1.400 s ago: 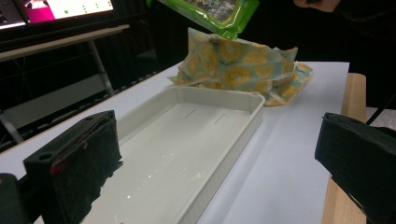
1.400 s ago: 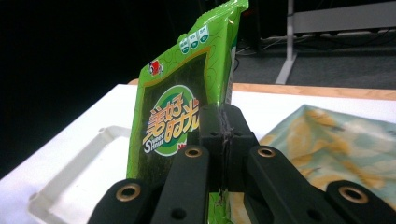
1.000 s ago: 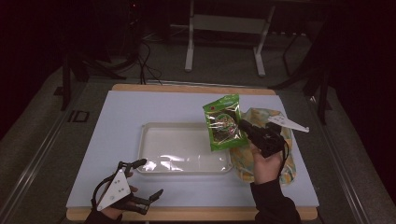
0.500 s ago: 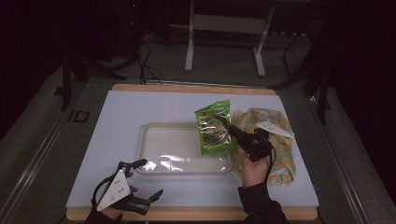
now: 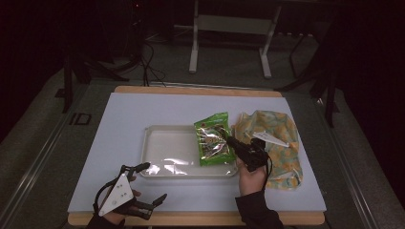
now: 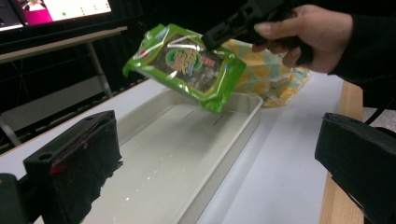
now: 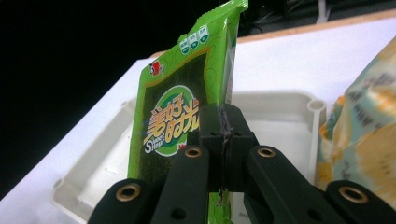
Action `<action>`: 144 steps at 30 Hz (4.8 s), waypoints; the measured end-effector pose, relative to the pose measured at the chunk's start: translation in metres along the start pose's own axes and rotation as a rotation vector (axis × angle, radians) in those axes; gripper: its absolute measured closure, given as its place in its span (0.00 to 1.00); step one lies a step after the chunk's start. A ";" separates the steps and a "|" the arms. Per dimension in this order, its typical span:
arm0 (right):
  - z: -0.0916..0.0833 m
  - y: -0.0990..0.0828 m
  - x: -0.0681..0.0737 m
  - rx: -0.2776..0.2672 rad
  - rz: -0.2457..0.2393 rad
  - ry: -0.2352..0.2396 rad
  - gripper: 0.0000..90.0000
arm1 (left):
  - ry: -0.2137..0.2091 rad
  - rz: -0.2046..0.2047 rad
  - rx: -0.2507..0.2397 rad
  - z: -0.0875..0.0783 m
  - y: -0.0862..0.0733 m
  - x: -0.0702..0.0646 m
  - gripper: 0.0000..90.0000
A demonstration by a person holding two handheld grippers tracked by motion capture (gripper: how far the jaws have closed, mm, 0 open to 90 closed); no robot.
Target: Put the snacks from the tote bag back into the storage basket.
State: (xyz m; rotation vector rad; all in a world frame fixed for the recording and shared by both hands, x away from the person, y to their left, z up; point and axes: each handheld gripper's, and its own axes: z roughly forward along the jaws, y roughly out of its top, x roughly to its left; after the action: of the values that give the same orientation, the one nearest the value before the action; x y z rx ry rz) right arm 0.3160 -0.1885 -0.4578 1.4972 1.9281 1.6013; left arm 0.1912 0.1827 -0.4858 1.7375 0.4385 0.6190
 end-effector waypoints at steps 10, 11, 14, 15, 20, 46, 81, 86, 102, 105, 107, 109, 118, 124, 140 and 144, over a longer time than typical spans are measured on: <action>0.012 -0.020 -0.003 0.021 0.038 -0.009 0.99 | -0.004 0.000 0.000 0.000 0.000 0.000 0.01; 0.014 -0.023 -0.003 0.024 0.042 -0.013 0.99 | -0.004 0.001 0.000 0.000 0.000 0.000 0.01; 0.017 -0.029 -0.005 0.037 0.054 -0.016 0.99 | -0.005 0.003 0.003 0.000 0.000 -0.001 0.01; 0.018 -0.031 -0.006 0.036 0.056 -0.021 0.99 | -0.006 0.003 0.003 0.000 0.000 -0.001 0.01; 0.022 -0.039 -0.009 0.060 0.062 -0.033 0.99 | -0.005 0.006 0.005 0.001 0.000 -0.001 0.01; 0.028 -0.054 -0.022 0.166 0.061 -0.098 0.97 | -0.004 0.007 0.004 0.001 0.000 0.000 0.01; 0.016 0.020 0.012 0.216 -0.349 -0.085 0.41 | -0.011 0.010 0.008 0.001 0.000 -0.001 0.01; 0.011 0.032 0.009 0.200 -0.352 -0.059 0.31 | -0.011 0.009 0.008 0.001 -0.001 0.000 0.01; -0.036 0.064 -0.016 0.106 -0.436 -0.044 0.17 | -0.011 0.005 0.012 0.002 -0.001 0.000 0.01; -0.045 0.064 -0.022 0.099 -0.431 -0.050 0.17 | -0.011 0.006 0.011 0.002 -0.001 0.000 0.01; -0.050 0.063 -0.027 0.093 -0.428 -0.056 0.17 | -0.010 0.007 0.013 0.002 -0.001 0.000 0.01; -0.056 0.062 -0.031 0.083 -0.425 -0.064 0.17 | -0.010 0.005 0.012 0.002 -0.001 0.000 0.01; -0.079 0.050 -0.054 0.067 -0.400 -0.106 0.17 | -0.012 0.008 0.017 0.003 -0.001 0.000 0.01; -0.087 0.043 -0.065 0.068 -0.398 -0.129 0.17 | -0.010 0.004 0.016 0.002 -0.001 0.000 0.01; -0.104 0.017 -0.087 0.048 -0.365 -0.180 0.17 | -0.014 0.007 0.018 0.002 -0.001 0.000 0.01; -0.111 0.012 -0.089 0.025 -0.375 -0.173 0.17 | -0.016 0.009 0.021 0.002 -0.001 0.000 0.01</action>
State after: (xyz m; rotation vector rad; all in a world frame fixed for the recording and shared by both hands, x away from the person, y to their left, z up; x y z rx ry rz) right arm 0.2854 -0.3274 -0.4423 1.1507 1.9897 1.2484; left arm 0.1925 0.1811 -0.4875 1.7638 0.4282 0.6086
